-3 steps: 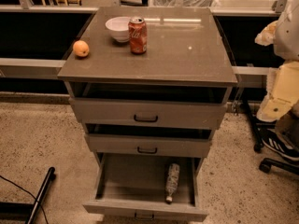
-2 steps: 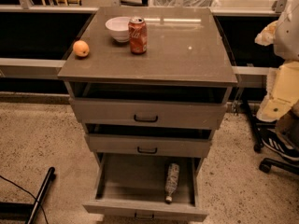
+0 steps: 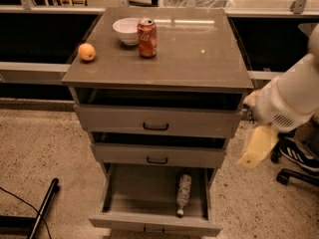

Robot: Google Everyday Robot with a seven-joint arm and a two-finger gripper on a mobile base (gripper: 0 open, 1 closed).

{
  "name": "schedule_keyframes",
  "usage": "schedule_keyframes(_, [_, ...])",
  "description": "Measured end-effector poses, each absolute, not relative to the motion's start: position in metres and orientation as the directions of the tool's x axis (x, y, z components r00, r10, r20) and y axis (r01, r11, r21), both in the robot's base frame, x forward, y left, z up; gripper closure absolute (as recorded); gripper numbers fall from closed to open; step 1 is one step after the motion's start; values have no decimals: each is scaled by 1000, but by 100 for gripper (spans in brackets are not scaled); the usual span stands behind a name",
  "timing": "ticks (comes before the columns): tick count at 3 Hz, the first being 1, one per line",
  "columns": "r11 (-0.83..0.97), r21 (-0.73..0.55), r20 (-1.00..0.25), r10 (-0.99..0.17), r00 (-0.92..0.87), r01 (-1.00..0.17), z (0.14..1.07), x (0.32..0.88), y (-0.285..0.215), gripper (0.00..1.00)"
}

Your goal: Pick blue plastic bottle from bottom drawer and place on counter

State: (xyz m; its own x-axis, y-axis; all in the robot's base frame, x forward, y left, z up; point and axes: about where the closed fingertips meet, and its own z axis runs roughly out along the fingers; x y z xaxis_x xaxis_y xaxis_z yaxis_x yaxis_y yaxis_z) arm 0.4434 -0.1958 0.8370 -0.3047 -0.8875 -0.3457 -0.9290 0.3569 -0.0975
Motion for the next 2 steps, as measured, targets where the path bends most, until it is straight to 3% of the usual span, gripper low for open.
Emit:
schedule_keyframes(1, [243,-10,-383,-897,-221,-970,777,432,-174,0])
schedule_keyframes(2, [169,-36,-381,-914,-143,-985,775,431,-173,0])
